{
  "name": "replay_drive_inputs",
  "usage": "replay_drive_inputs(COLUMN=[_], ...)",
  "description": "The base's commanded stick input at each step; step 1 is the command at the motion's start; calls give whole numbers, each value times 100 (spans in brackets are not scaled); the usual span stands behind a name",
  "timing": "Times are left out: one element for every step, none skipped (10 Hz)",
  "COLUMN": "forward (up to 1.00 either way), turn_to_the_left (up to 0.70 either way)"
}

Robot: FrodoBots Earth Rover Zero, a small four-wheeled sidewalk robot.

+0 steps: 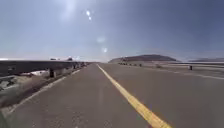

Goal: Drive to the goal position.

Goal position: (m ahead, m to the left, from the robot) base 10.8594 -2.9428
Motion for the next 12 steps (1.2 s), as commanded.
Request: replay_drive_inputs(forward=[85,85,85,85,85,85,85,85,85,85,85,85], turn_to_the_left=[0,0,0,0,0,0,0,0,0,0,0,0])
